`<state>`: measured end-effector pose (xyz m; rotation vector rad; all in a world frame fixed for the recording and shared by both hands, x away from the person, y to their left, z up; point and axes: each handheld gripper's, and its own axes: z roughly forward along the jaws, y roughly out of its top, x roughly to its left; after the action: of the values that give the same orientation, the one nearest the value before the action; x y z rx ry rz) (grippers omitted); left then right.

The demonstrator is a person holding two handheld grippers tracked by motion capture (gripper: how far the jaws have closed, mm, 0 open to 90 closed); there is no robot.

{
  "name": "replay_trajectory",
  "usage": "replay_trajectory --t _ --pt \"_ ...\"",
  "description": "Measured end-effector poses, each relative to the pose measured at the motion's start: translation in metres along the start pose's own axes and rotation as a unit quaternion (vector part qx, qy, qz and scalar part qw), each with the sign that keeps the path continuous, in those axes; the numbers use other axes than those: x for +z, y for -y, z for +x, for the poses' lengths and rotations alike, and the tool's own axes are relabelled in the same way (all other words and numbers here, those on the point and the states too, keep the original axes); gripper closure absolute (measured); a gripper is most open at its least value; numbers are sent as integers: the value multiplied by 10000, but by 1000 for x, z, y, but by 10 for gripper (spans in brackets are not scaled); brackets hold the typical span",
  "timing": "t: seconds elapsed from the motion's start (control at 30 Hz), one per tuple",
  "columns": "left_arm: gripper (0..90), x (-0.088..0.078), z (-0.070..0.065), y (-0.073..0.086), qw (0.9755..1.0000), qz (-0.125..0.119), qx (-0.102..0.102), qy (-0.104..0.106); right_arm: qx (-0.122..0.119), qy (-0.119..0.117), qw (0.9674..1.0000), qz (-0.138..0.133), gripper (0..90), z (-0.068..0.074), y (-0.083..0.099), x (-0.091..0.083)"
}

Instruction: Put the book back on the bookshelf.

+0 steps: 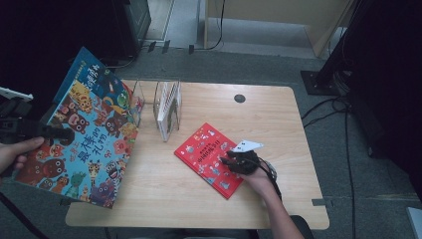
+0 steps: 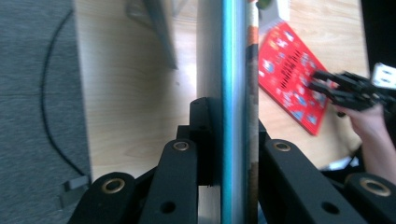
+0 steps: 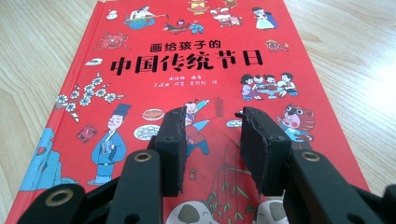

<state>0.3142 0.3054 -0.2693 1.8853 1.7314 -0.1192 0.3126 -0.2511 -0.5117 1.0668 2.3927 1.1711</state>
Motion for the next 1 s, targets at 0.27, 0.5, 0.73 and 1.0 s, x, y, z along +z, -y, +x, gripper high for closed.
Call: replay_trajectory --t 0.27,0.5,0.73,1.0 --pt "816 -3 2 -25 9996 -139 -162 -158 16 -6 10000 -16 610 0 0 0" --pt "816 -5 0 -44 9990 -243 -229 -301 19 -6 10000 -25 610 0 0 0" --pt "818 0 -11 -64 9985 -258 -103 -476 26 5 10000 -40 609 0 1 0" --pt "817 15 -14 -88 9985 -332 -98 -414 -51 25 10000 -41 609 1 1 0"
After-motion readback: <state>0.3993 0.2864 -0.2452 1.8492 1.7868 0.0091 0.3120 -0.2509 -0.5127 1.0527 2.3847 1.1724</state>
